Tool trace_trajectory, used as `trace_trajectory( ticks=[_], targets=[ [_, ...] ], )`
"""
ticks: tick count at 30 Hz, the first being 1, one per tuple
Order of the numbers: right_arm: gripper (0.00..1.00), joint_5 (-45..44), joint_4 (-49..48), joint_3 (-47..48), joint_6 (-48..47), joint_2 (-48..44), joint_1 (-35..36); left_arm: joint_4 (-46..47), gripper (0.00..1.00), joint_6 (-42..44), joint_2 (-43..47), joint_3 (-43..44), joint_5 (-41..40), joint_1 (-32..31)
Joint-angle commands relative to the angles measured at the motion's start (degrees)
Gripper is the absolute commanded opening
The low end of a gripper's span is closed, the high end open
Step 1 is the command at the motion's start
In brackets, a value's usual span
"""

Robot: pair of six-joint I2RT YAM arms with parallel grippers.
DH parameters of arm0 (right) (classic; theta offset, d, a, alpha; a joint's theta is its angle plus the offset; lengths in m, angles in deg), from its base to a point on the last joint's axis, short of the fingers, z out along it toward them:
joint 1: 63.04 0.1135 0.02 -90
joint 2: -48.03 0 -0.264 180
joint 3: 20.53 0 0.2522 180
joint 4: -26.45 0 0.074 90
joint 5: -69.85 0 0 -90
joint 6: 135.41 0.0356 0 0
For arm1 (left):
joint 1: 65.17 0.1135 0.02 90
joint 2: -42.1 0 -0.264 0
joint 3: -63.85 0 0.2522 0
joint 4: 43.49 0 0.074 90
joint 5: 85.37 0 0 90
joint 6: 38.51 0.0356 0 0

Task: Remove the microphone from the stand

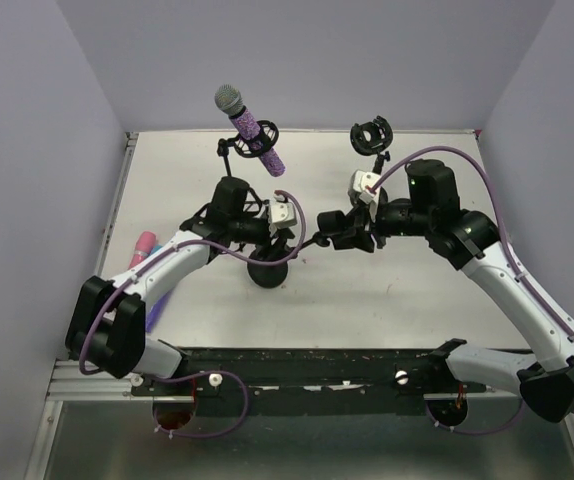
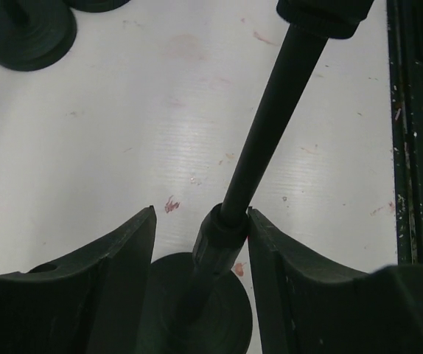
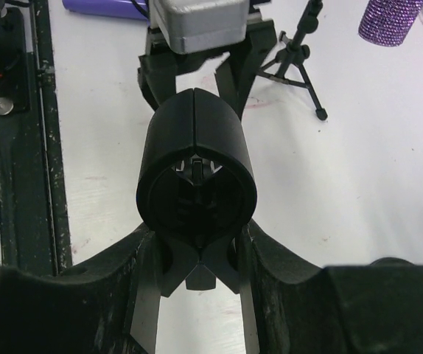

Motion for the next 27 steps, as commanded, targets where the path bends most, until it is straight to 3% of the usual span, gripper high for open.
trace_trajectory(
  ticks=[1,4,9,11,12,14,15,16,17,19,20,21,22,24,26,27],
  targets=[
    [0.01,2.7,4.96,-1.27,-5.78,1.15,-0.02,-5.53,0.57,8.93,-5.34,4.5,12.44,-0.46],
    [0.01,2.7,4.87,-1.0,-5.35,1.59,-0.02,-6.15,0.48,10.51,-6.49,5.12,12.18,-1.43],
    [0.01,-1.33,1.46,-1.62,0.88,0.62,0.06,-9.93,0.05,14.82,-5.71,4.6,7.27,-2.13],
    [0.01,-5.1,-1.09,-1.88,6.76,0.1,0.06,-4.95,0.0,10.11,-2.9,1.8,2.8,-2.4],
    [0.01,-7.73,-2.76,-1.8,11.05,0.09,0.06,-0.13,0.0,6.16,-0.97,-0.57,-1.75,-3.18],
    [0.01,-12.13,-4.26,-0.22,19.57,0.79,0.06,15.05,0.0,-4.81,4.21,-8.28,-19.99,-6.6],
    [0.01,-13.29,-4.27,0.57,23.1,1.49,-0.02,21.47,0.0,-9.65,6.67,-11.11,-37.74,-10.36],
    [0.01,-13.65,-3.92,1.53,26.87,2.37,-0.11,25.45,0.0,-11.52,8.17,-13.4,-50.36,-13.18],
    [0.01,-12.69,-3.39,2.15,29.26,3.08,-0.2,26.62,0.0,-13.54,8.54,-13.94,-53.71,-14.77],
    [0.0,-10.32,-2.43,2.86,31.13,4.13,-0.38,22.96,0.0,-18.02,7.84,-12.73,-52.26,-15.58],
    [0.01,-9.61,-2.34,2.78,31.04,4.57,-0.29,21.29,0.02,-19.78,7.14,-12.11,-49.99,-15.67],
    [0.01,-9.26,-1.99,2.77,30.0,4.92,-0.38,20.32,0.1,-20.76,6.7,-11.84,-48.05,-15.67],
    [0.01,-8.82,-1.29,3.04,28.34,5.54,-0.29,20.13,0.27,-21.03,6.69,-11.93,-44.2,-15.67],
    [0.0,-8.03,0.56,4.0,23.24,6.16,-0.29,19.96,0.51,-17.98,8.18,-12.63,-38.57,-15.67],
    [0.0,-6.54,2.05,4.62,18.49,6.34,-0.29,17.08,0.66,-12.45,10.11,-12.55,-32.59,-15.23],
    [0.01,-5.49,2.41,4.62,15.69,5.99,-0.2,14.53,0.68,-9.29,10.64,-11.85,-28.12,-14.53]
  ],
)
